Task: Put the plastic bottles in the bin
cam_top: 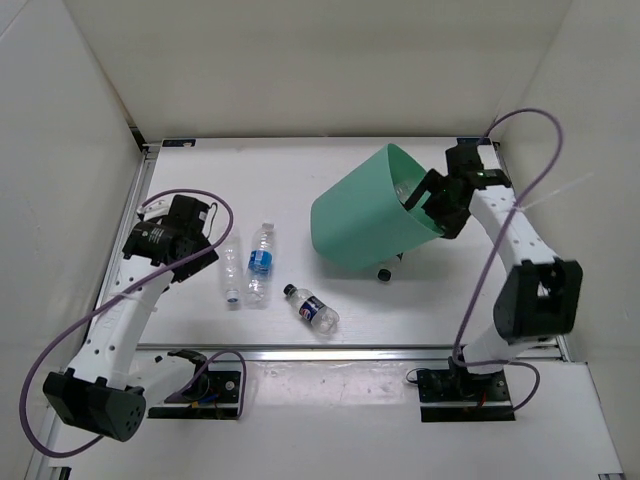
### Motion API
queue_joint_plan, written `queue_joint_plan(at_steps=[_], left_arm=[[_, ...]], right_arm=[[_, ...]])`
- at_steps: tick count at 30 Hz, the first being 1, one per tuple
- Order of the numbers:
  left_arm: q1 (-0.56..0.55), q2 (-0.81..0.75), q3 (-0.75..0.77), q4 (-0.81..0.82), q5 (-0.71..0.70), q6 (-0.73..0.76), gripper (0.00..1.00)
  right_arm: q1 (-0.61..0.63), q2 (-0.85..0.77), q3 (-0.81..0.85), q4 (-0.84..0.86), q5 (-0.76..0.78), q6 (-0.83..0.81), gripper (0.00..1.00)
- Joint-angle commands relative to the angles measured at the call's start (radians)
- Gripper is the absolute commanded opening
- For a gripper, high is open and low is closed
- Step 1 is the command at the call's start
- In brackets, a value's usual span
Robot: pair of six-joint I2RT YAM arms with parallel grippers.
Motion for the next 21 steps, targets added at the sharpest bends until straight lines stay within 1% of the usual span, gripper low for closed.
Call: queue_joint_plan(at_steps=[1,4,8,9,10,11,12,13,14,15,17,18,20,21], left_arm=[[-0.004,0.025,0.004,-0.026,-0.031,0.006,1.0],[-0.004,0.05,0.017,-0.026,-0.042,0.006,1.0],[-0.004,0.07,0.037,-0.026,-0.053,0.006,1.0],[-0.004,0.07,0.037,-0.026,-0.053,0.006,1.0],[-0.004,0.079,0.037,-0.026,-0.062,-0.003,1.0],[-0.004,0.079,0.037,-0.026,-0.062,-0.003,1.0],[-0.004,0.079,0.037,-0.026,-0.062,-0.003,1.0],[-0.004,0.09,0.037,-0.026,-0.062,-0.003,1.0],[-0.004,0.09,0.037,-0.026,-0.062,-0.003,1.0],[-0.004,0.099,0.037,-0.026,-0.062,-0.012,1.0],[-0.004,0.108,0.037,-0.026,-0.071,-0.012,1.0],[-0.004,0.12,0.037,-0.026,-0.071,-0.012,1.0],[-0.004,0.121,0.037,-0.026,-0.071,-0.012,1.0],[-0.004,0.13,0.037,-0.026,-0.071,-0.012,1.0]], right_arm=[[-0.002,0.095,0.054,0.082,-0.14,-0.037,1.0],[0.018,0.182,0.151,0.061,-0.16,-0.057,1.0],[0.052,0.247,0.252,0.061,-0.169,-0.066,1.0],[0.066,0.247,0.266,0.061,-0.169,-0.066,0.98],[0.066,0.247,0.278,0.061,-0.169,-0.066,0.93],[0.076,0.259,0.29,0.061,-0.169,-0.066,0.75],[0.076,0.259,0.3,0.061,-0.183,-0.066,0.58],[0.076,0.273,0.313,0.061,-0.183,-0.066,0.45],[0.076,0.273,0.323,0.061,-0.192,-0.066,0.36],[0.076,0.284,0.338,0.061,-0.192,-0.066,0.22],[0.076,0.296,0.362,0.042,-0.192,-0.066,0.14],[0.076,0.307,0.372,0.032,-0.192,-0.077,0.07],[0.076,0.316,0.413,0.001,-0.192,-0.087,0.04],[0.076,0.316,0.433,-0.014,-0.183,-0.088,0.01]])
